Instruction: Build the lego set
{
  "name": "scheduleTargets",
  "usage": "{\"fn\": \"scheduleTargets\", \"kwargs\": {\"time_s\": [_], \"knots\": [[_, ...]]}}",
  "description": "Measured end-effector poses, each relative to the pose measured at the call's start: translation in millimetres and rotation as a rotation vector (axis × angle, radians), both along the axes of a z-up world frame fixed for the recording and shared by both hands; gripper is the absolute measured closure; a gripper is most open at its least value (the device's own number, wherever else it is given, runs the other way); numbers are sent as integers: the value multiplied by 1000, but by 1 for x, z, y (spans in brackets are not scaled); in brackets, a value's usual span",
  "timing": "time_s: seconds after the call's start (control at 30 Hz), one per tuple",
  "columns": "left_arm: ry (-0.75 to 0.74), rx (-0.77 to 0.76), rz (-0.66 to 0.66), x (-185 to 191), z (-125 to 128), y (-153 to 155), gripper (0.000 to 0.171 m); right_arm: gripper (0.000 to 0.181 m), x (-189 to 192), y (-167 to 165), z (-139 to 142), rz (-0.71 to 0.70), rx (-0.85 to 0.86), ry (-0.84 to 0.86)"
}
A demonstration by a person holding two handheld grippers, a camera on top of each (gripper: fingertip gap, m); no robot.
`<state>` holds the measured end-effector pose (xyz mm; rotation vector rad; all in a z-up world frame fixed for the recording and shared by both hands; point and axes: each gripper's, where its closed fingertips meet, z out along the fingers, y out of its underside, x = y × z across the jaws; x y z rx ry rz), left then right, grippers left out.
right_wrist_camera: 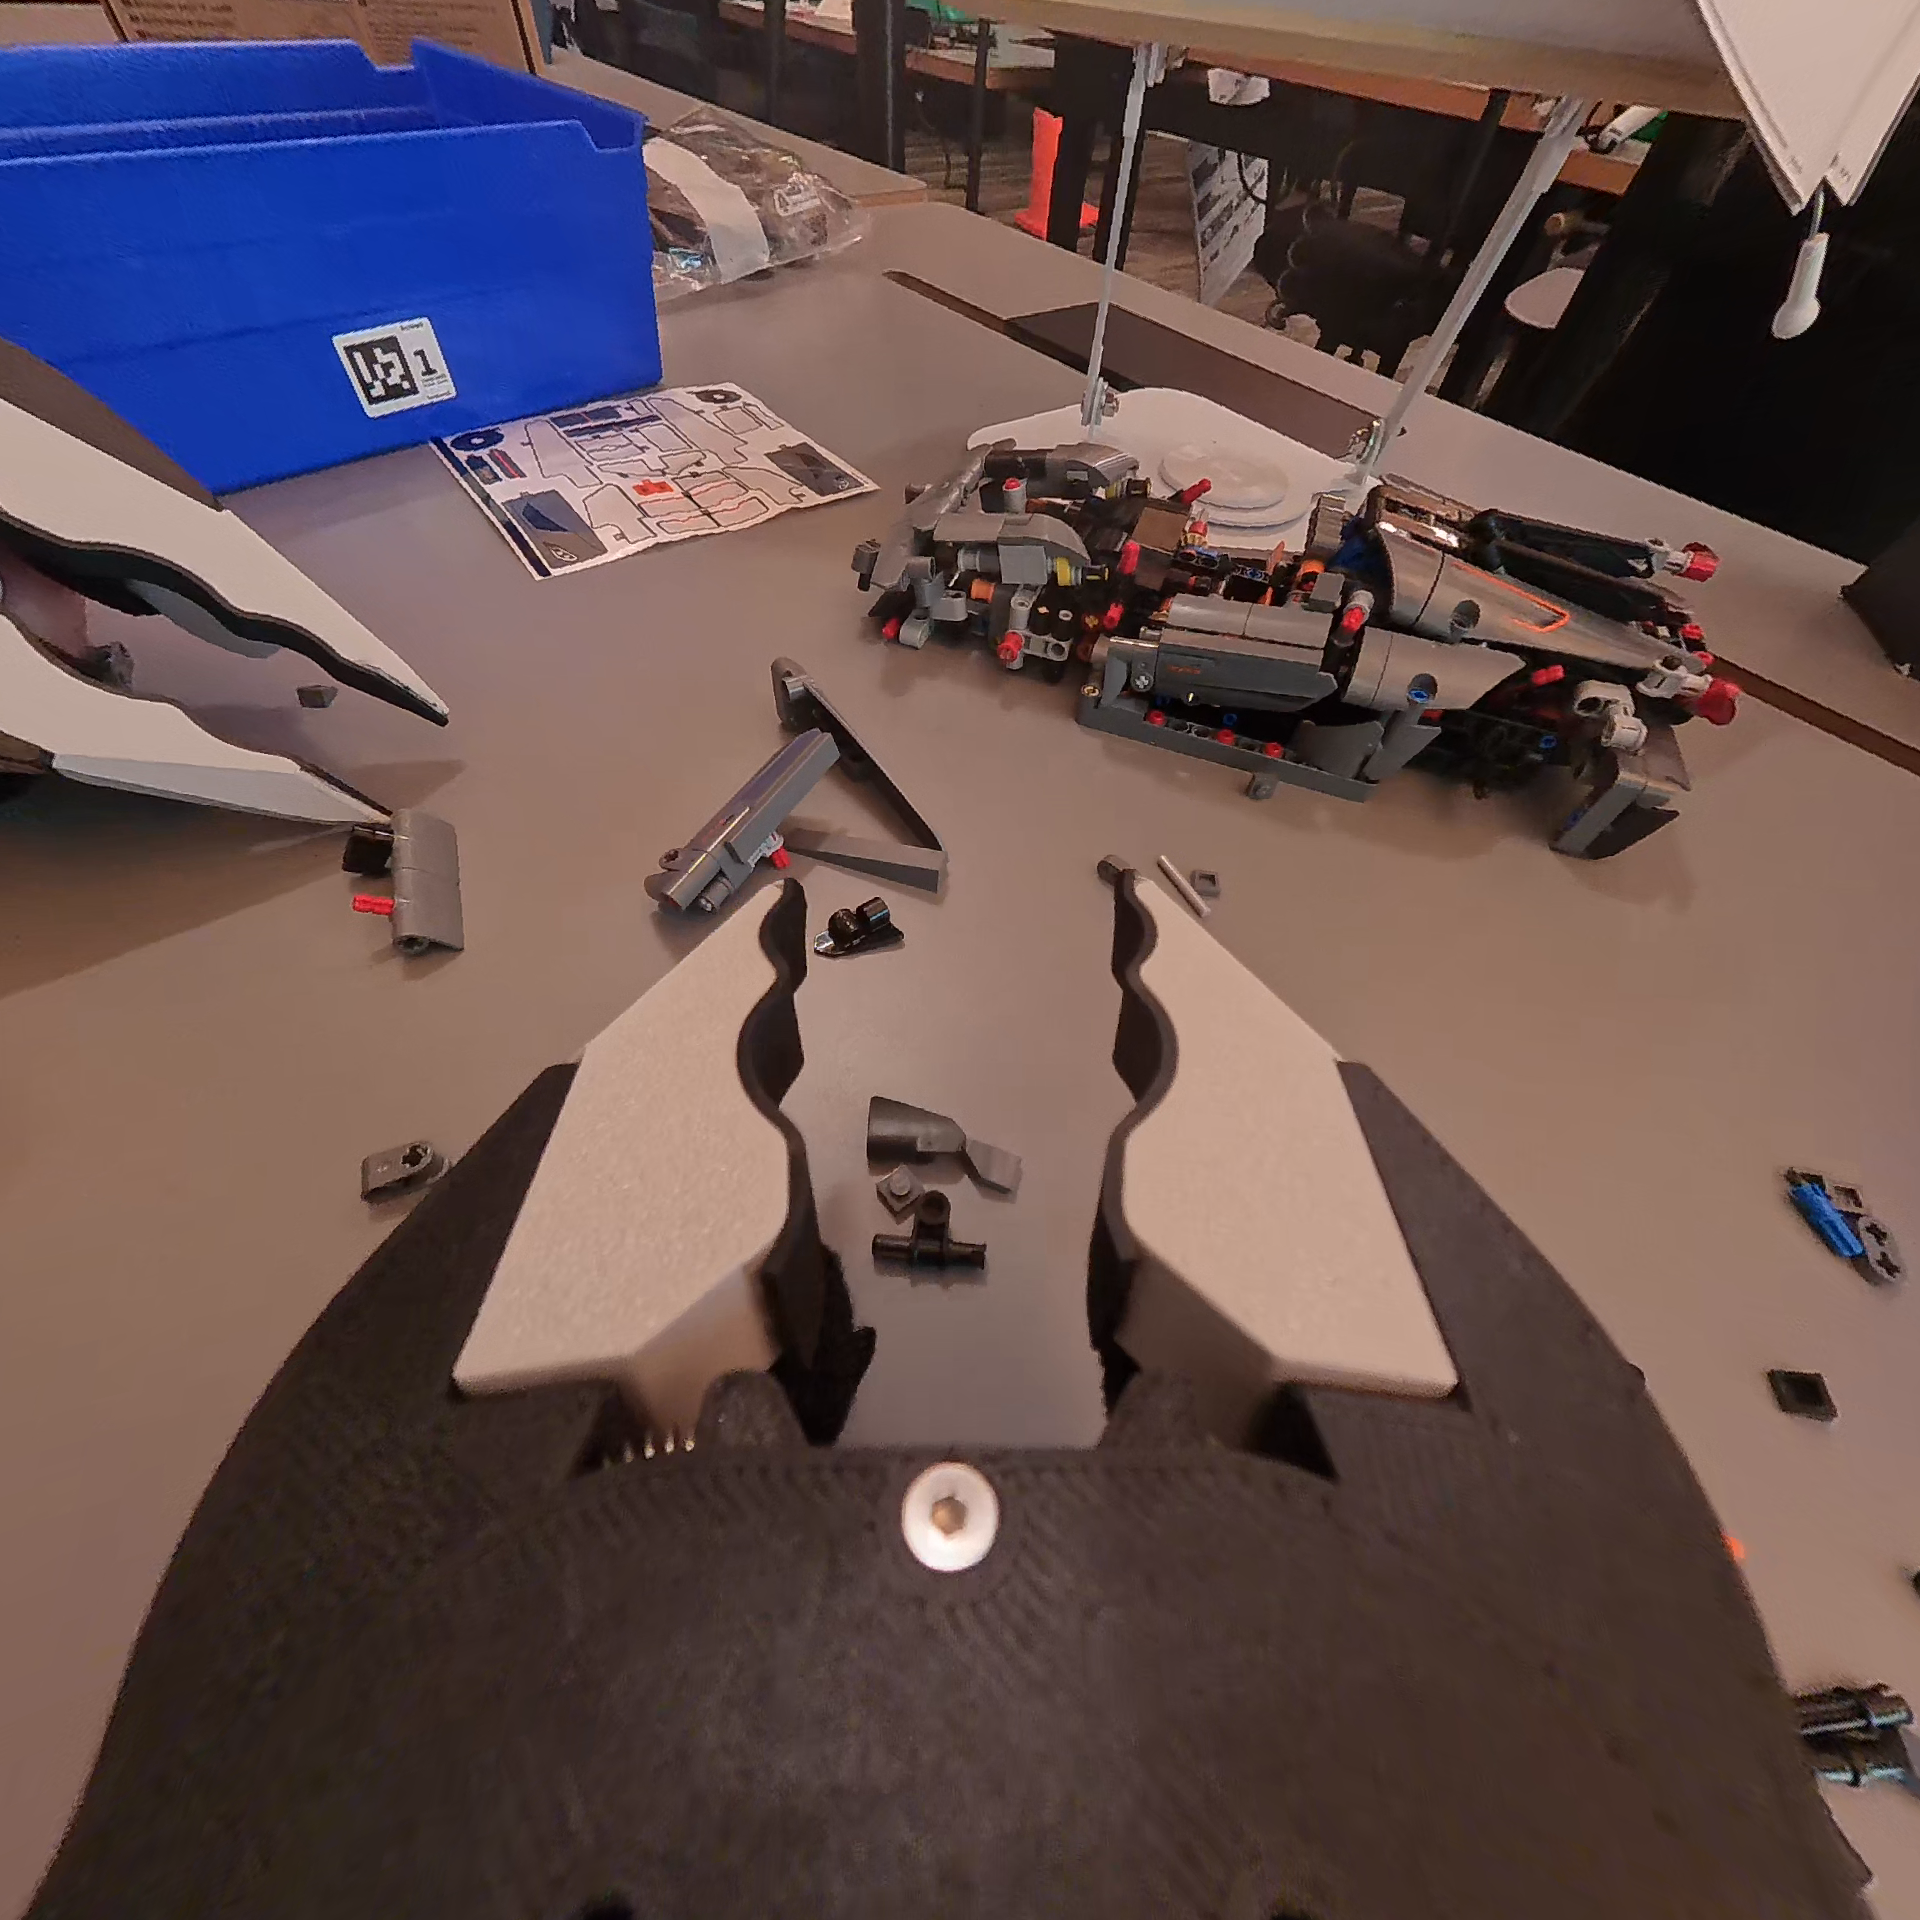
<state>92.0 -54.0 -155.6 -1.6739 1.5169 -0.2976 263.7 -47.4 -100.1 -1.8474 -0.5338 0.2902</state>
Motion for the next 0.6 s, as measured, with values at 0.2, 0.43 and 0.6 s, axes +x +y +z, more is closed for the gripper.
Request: {"fn": "scheduleTargets", "kwargs": {"time_s": [0.2,0.43,0.6], "knots": [[0,2,3,0,0,1,141,124,-1,-1,0,5,1,-1],[3,7,9,0,0,2,142,124,0,-2,4,14,15,24],[7,14,11,0,-1,2,145,124,0,-3,6,17,23,40]]}}
